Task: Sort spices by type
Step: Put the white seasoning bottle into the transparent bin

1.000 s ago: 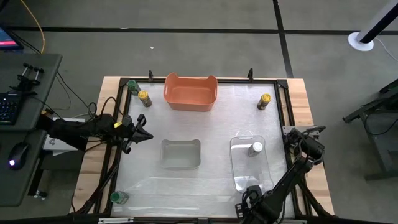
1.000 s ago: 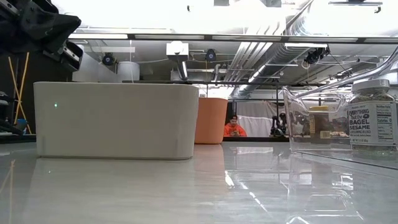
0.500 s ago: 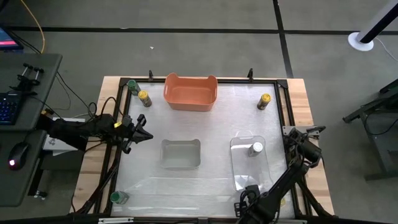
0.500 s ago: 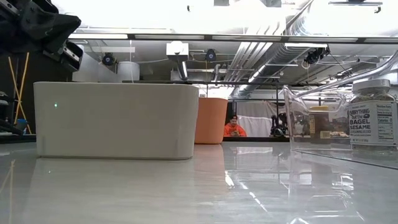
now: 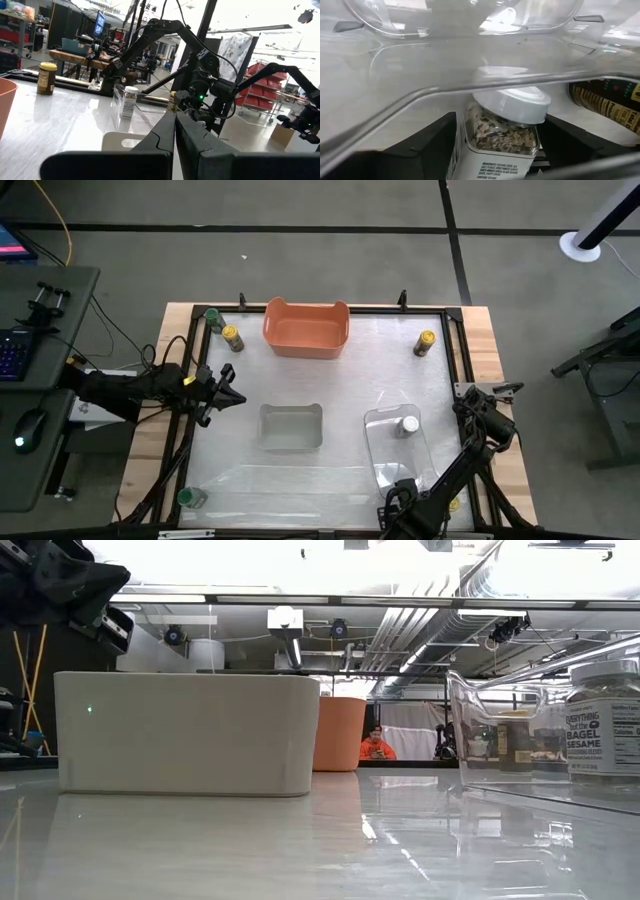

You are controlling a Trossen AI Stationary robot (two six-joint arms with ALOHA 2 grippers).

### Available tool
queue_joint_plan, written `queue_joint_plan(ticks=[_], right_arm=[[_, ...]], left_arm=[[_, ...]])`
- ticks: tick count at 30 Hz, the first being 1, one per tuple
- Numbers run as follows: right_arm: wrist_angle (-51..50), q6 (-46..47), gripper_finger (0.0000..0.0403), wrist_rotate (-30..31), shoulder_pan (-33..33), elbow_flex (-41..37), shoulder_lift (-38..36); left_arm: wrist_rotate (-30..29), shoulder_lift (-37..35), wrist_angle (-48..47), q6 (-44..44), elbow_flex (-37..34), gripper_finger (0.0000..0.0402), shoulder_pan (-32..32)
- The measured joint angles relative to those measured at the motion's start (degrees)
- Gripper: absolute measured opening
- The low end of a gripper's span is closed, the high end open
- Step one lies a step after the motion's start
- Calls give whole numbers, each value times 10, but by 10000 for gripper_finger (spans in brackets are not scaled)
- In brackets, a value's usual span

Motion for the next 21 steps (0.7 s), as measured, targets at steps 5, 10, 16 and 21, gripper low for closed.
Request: queue_joint_plan(ticks=[5, 10, 16, 21], right_arm=[[0, -5, 227, 1, -3, -1, 1], [1, -16, 202, 1, -3, 1, 1], [-36, -37, 202, 14, -1, 38, 7], [-72, -62, 200, 33, 6, 90, 6]], left_arm=[[0, 0, 0, 0, 0, 3, 0], [0, 0, 0, 0, 0, 3, 0], [0, 0, 0, 0, 0, 3, 0], [0, 0, 0, 0, 0, 3, 0]])
